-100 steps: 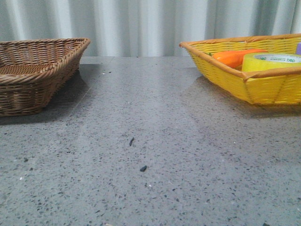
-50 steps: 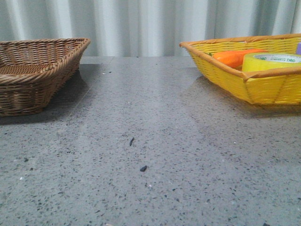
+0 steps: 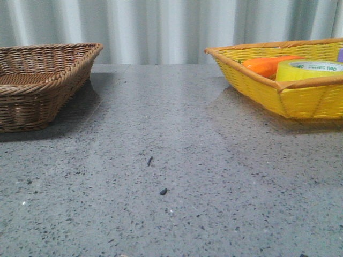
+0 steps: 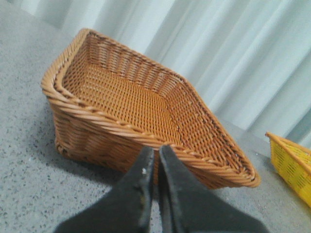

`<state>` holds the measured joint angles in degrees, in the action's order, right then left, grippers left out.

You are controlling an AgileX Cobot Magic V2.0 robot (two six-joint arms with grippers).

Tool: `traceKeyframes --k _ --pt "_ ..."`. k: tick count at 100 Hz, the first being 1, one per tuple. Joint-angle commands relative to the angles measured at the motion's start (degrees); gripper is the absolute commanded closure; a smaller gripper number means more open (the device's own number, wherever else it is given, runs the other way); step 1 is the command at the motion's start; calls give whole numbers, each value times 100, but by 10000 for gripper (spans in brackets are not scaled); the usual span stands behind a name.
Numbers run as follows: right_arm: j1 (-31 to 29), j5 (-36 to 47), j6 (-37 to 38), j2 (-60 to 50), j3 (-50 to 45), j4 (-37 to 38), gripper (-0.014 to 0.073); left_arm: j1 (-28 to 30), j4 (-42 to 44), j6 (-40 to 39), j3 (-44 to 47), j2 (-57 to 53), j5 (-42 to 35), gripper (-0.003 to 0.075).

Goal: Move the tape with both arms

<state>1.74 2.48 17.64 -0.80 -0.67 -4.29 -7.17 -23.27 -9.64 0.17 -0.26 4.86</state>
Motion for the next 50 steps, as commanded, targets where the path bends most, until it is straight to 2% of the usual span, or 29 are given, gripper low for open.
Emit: traceKeyframes --k 1,37,50 --pt "4 558 18 -92 -123 -555 663 9 -55 -66 54 -168 -595 741" --pt "4 525 18 -92 -123 -555 663 9 -55 -66 54 -168 -665 741" --pt "4 291 67 -92 171 -781 662 -2 -324 -66 -9 -168 -1138 741"
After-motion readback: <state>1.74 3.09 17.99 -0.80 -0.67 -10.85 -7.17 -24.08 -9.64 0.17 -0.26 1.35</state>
